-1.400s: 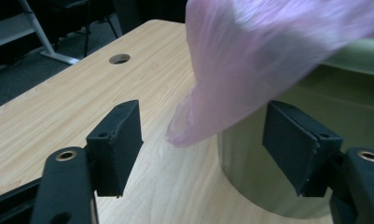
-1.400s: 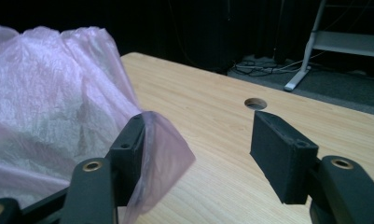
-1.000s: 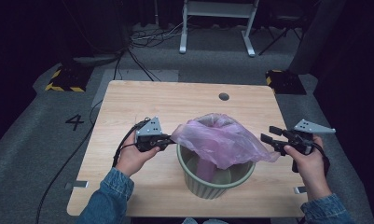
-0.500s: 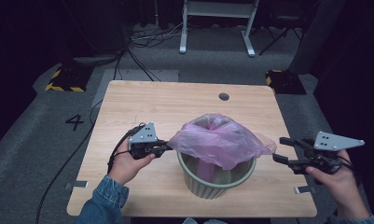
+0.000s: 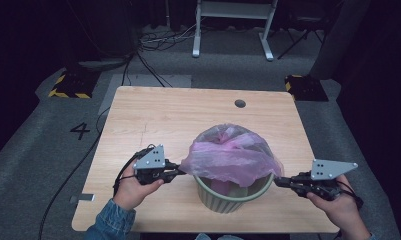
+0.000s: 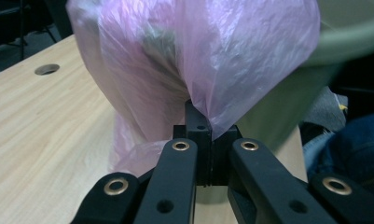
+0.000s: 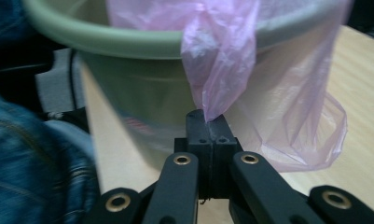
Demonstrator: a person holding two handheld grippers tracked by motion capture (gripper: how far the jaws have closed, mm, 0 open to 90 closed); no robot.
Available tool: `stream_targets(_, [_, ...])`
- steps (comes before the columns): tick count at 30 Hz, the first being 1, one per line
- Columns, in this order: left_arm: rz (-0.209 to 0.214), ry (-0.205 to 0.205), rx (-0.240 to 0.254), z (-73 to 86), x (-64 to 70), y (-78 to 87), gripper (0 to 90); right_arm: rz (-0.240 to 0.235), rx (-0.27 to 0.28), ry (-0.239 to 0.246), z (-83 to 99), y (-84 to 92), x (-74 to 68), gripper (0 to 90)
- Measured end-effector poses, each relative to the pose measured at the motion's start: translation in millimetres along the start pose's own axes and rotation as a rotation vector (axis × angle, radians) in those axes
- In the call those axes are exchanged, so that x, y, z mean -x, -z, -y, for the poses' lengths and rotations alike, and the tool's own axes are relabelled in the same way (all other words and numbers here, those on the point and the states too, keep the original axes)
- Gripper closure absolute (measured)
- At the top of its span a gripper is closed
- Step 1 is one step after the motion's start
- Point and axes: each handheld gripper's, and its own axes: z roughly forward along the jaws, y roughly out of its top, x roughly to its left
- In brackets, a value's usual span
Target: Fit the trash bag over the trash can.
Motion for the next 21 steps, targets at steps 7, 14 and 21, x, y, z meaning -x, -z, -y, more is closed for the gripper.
stream_targets(7, [0.082,0.043,-0.012,35.7,13.9,-4.6,89.8,-0.098,-0.089,-0.032,27.9,-15.1,-15.4,90.0])
stream_targets(14, [0.111,0.013,-0.076,42.8,18.7,-15.8,89.9,-0.149,-0.098,-0.086,46.0,-29.1,-13.8,90.0])
stream_targets(21, [0.044,0.093,-0.19,72.1,1.4,-17.3,89.9,-0.006,-0.242,-0.187,76.5,-39.0,6.4,90.0])
